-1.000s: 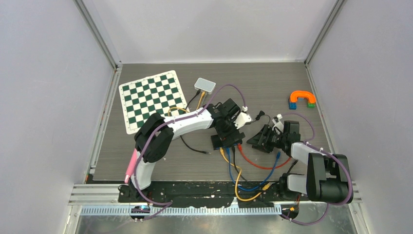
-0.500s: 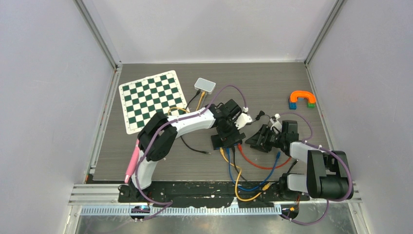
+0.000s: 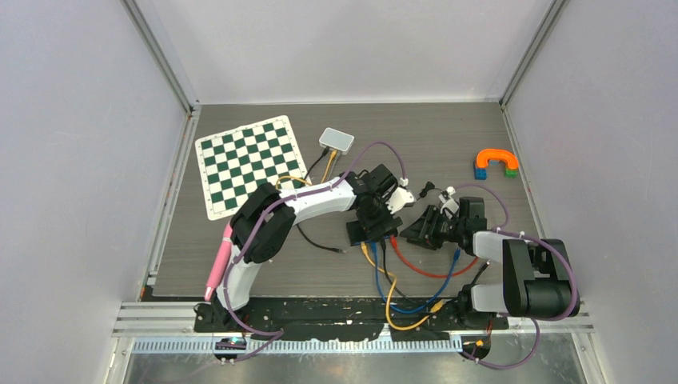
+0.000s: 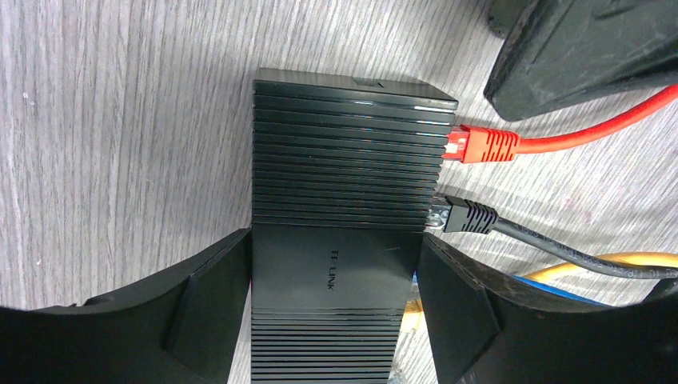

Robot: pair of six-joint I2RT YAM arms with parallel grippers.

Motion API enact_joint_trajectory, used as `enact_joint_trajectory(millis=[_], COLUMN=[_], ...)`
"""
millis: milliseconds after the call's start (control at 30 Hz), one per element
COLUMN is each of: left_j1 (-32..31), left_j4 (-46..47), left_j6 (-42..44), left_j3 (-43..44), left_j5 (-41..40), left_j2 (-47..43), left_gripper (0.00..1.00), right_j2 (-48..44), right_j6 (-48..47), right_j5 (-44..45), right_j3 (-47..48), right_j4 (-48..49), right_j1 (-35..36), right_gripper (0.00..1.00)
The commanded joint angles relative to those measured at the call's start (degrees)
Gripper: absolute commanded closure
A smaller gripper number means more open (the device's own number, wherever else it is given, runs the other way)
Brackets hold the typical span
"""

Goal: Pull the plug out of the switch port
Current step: Pull the connector from the switch port.

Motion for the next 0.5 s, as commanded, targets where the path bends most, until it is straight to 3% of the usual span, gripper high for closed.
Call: enact_joint_trajectory(millis=[0, 467], left_j1=[-0.32, -0.27], left_j4=[0.37, -0.40], left_j6=[0.74, -1.38], left_j3=[1.04, 2.22], left_j5=[1.19, 2.51], left_j2=[-0.53, 0.18], left_gripper=[0.27, 0.39], right_j2=[1.48, 11.22], right_j6=[0.75, 11.56], right_j5=[0.05, 0.00], right_j3=[-0.14, -2.56], right_j4=[3.19, 21.92], right_j1=[1.33, 7.86], right_gripper=[0.51, 0.56])
